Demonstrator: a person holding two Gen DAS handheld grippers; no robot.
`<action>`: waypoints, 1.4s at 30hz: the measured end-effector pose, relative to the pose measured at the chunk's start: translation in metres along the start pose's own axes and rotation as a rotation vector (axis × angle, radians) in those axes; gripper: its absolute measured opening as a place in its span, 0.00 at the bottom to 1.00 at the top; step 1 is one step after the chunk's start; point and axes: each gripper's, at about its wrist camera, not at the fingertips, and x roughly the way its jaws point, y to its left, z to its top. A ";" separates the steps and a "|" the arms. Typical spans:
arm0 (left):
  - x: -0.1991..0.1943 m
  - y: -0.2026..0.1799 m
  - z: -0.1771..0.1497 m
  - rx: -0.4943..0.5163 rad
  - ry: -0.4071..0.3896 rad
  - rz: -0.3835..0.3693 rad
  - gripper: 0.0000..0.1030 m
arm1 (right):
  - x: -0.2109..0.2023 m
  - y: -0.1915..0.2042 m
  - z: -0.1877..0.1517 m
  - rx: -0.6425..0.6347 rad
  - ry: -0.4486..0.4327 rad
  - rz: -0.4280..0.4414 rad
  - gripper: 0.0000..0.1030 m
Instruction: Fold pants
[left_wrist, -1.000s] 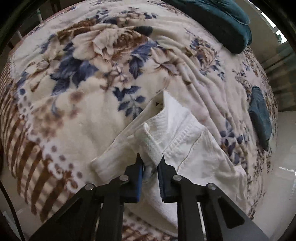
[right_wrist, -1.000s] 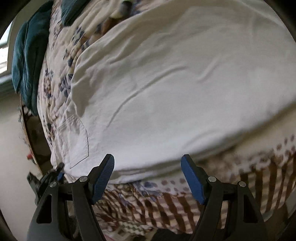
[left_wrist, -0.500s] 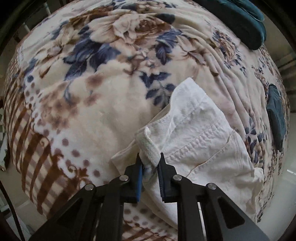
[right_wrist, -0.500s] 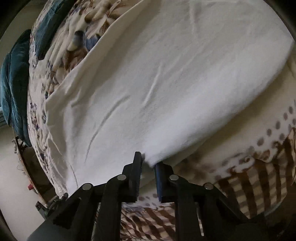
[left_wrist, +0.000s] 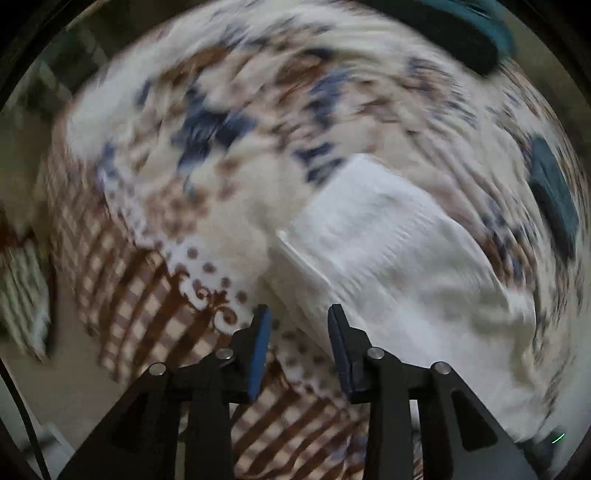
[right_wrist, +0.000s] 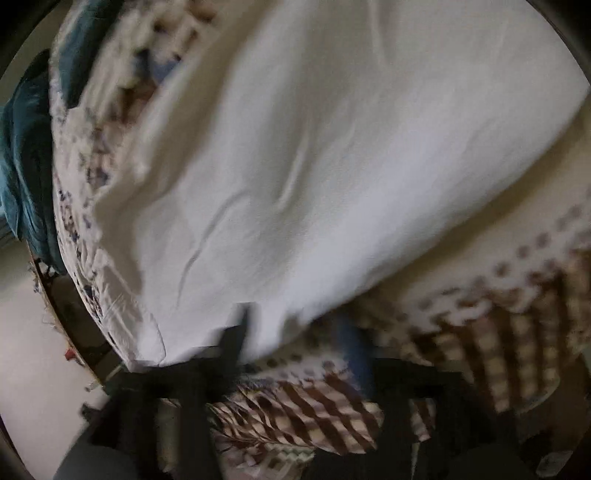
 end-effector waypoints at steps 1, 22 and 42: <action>-0.005 -0.019 -0.002 0.055 -0.005 -0.004 0.32 | -0.009 0.010 0.000 -0.041 -0.027 -0.036 0.71; 0.144 -0.282 0.032 0.347 0.318 -0.305 0.35 | 0.034 0.078 0.153 -0.195 -0.177 0.004 0.00; 0.057 -0.324 -0.040 0.570 0.059 -0.175 0.52 | -0.123 -0.130 0.098 0.077 -0.434 0.045 0.87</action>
